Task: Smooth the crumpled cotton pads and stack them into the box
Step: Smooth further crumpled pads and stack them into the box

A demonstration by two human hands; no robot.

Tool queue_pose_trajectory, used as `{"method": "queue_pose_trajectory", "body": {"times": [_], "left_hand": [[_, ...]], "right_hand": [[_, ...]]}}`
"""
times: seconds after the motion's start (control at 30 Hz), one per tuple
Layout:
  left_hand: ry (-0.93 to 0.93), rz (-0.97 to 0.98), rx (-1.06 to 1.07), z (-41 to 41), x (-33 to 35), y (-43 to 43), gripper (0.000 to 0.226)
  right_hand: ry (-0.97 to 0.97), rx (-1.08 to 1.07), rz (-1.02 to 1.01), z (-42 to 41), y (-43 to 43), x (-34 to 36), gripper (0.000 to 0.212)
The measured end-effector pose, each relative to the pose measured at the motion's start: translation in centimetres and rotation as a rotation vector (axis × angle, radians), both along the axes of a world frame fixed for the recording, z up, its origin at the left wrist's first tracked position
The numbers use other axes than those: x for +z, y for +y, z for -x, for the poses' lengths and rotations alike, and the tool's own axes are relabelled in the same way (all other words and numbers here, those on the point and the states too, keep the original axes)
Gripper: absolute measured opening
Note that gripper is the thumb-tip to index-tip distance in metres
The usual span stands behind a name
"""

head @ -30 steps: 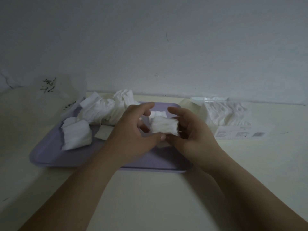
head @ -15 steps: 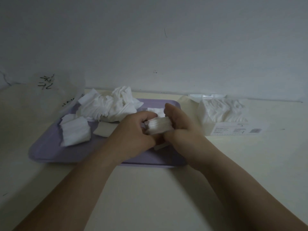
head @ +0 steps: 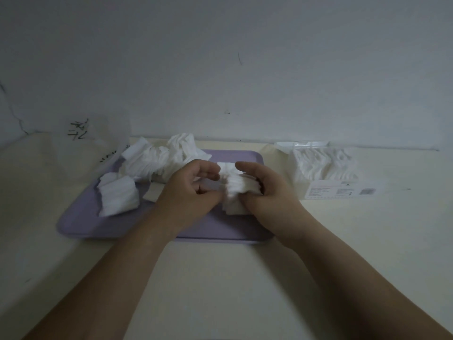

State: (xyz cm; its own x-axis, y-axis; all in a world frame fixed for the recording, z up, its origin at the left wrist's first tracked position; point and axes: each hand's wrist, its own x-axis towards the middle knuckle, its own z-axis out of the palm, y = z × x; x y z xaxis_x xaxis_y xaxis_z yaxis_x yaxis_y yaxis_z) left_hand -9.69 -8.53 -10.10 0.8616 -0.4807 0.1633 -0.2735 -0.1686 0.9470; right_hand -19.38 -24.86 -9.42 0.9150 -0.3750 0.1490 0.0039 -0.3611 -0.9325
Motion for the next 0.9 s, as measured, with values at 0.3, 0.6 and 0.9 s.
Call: {"method": "queue_pose_trajectory", "body": {"times": [0.3,0.6,0.9], "left_hand": [[-0.075,0.059,-0.016,0.27,0.21,-0.32,0.010],[-0.112,0.055,-0.020,0.40,0.54,-0.43,0.020],[-0.011,0.067,-0.056,0.51,0.59,-0.45,0.017]], "right_hand": [[-0.062,0.045,-0.089,-0.37,-0.18,-0.28,0.050],[-0.192,0.085,-0.076,-0.80,-0.06,-0.88,0.020],[-0.239,0.206,-0.013,-0.47,-0.64,-0.35,0.010]]}}
